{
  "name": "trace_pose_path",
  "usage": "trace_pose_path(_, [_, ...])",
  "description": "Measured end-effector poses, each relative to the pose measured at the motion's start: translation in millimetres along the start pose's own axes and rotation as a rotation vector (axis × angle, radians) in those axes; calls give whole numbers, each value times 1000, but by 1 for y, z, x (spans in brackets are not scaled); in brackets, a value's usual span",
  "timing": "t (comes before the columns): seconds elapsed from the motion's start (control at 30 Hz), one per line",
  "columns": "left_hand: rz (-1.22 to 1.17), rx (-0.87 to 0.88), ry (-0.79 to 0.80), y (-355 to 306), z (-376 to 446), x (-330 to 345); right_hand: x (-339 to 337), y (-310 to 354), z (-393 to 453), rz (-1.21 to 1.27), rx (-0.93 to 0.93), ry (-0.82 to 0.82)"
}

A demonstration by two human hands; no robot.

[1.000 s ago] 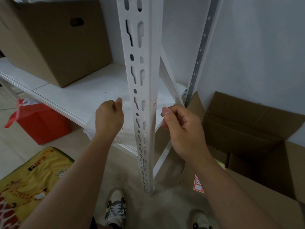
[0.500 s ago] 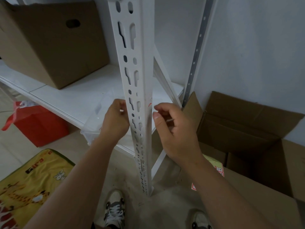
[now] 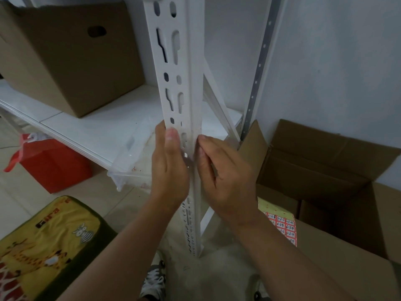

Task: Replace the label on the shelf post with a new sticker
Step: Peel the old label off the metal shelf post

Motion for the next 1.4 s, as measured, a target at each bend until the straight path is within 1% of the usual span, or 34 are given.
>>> trace_pose_path(0.13, [-2,24,24,-1,-2,9,-2,-2,0,112,68,-17])
trace_pose_path(0.23, [4,51,38,-1,-2,7,-2,-9,3,269,244,-13])
trace_pose_path(0.33, [-31,50,63,0,-1,8,0,-10,2,370,406,-38])
trace_pose_path(0.47, [-70,40,89,0,0,7,9,-13,-3,560,647,-12])
trace_pose_path(0.53, [-75,32,91,1,0,7,11,-14,-5,606,717,-27])
trace_pose_path(0.7, [-70,28,116,3,0,8,8,-8,-4,510,653,-62])
trace_pose_path(0.83, [-51,19,117,2,-1,7,10,-11,-5,508,671,-79])
trace_pose_path(1.0, [-45,-4,99,3,0,8,8,-6,-4,460,618,-94])
trace_pose_path(1.13, [-64,-29,108,4,-1,9,7,-6,-3,453,621,-107])
trace_pose_path(1.4, [-17,-40,55,7,-1,8,7,-4,-1,407,597,-133])
Point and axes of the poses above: each hand's wrist, its own z-axis towards the middle knuckle, its own x-axis out of the palm, y = z × x, the point moved 7 cm from there along z, towards the middle knuckle, and after that the axes turned 9 degrees about x, right-handed, at the moved point
